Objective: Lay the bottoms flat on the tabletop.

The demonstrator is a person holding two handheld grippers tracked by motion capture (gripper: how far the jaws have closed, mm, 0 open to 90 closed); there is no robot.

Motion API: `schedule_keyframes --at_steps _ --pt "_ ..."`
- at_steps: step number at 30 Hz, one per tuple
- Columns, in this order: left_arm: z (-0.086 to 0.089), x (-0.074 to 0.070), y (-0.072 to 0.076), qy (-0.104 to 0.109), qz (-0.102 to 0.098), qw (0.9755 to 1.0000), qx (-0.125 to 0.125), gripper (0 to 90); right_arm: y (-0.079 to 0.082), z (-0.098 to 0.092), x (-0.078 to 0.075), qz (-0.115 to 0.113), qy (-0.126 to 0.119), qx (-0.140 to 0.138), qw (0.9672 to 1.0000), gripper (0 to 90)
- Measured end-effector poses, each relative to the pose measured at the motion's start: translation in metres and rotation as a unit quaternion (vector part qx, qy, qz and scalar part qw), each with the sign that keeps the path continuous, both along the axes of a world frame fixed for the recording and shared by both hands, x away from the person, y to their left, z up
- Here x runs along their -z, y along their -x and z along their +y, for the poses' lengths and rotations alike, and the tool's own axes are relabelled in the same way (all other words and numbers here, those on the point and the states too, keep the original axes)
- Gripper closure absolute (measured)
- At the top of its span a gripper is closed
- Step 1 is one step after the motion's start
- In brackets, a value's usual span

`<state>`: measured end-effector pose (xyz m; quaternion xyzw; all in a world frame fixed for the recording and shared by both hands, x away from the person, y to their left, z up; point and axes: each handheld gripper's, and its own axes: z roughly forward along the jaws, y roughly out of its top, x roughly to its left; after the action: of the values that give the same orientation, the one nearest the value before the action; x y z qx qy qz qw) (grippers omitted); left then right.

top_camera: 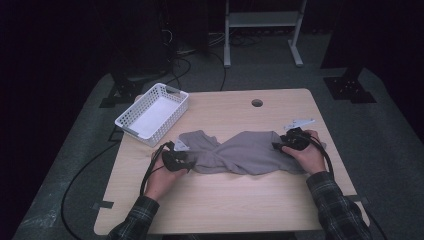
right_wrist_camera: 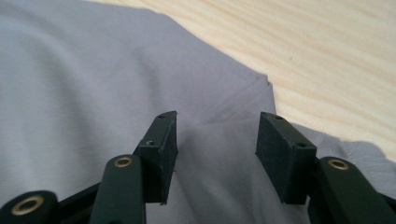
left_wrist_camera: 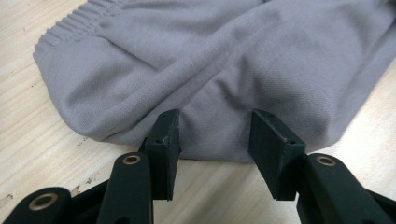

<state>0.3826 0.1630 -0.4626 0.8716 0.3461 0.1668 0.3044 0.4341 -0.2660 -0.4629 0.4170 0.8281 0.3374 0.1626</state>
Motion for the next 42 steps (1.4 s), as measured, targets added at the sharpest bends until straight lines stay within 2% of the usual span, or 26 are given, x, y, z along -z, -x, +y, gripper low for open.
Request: schedule_keyframes --at_steps 2,7,10,16,23,27,29,31,34,37,39,40,42 --pt "-0.001 0.000 -0.002 -0.006 -0.002 1.0000 -0.002 52.8 0.000 -0.001 0.004 0.011 0.007 0.002 0.9999 45.9" --pt "-0.003 -0.001 -0.013 -0.017 -0.011 0.9998 -0.009 53.1 0.003 -0.006 0.004 0.021 -0.002 0.003 0.9998 51.8" --pt "-0.003 0.001 -0.020 -0.009 -0.014 0.9997 -0.018 54.2 0.007 -0.006 0.004 0.023 0.005 -0.008 0.9997 52.9" --pt "-0.007 0.000 -0.028 -0.020 -0.019 0.9993 -0.024 54.1 0.023 -0.002 0.002 0.033 0.005 -0.035 0.9988 53.1" --pt "-0.013 0.000 -0.041 -0.021 -0.020 0.9992 -0.027 54.1 0.039 0.022 0.002 0.033 0.013 -0.083 0.9959 52.6" --pt "-0.017 0.000 -0.045 -0.017 -0.021 0.9993 -0.025 54.4 0.047 0.037 0.001 0.037 0.020 -0.114 0.9925 52.1" --pt "-0.017 0.001 -0.045 -0.013 -0.020 0.9994 -0.024 54.4 0.048 0.040 -0.001 0.035 0.021 -0.117 0.9923 54.1" --pt "-0.015 0.000 -0.044 -0.012 -0.015 0.9996 -0.023 53.1 0.046 0.037 -0.006 0.026 0.001 -0.108 0.9938 54.1" --pt "-0.011 -0.003 -0.041 -0.002 -0.007 0.9998 -0.021 51.4 0.039 0.031 -0.014 0.006 -0.028 -0.087 0.9958 48.5" --pt "-0.006 -0.007 -0.036 0.017 -0.009 0.9996 -0.020 50.3 0.030 0.030 -0.015 0.012 -0.062 -0.077 0.9950 45.7" --pt "-0.004 -0.008 -0.033 0.023 -0.010 0.9995 -0.019 49.8 0.024 0.033 -0.010 0.028 -0.077 -0.073 0.9939 45.2" --pt "-0.004 -0.009 -0.031 0.024 -0.011 0.9995 -0.018 49.2 0.022 0.034 -0.007 0.033 -0.078 -0.075 0.9936 45.2" --pt "-0.002 -0.011 -0.028 0.027 -0.012 0.9994 -0.017 47.9 0.017 0.040 0.004 0.046 -0.063 -0.072 0.9944 48.1"
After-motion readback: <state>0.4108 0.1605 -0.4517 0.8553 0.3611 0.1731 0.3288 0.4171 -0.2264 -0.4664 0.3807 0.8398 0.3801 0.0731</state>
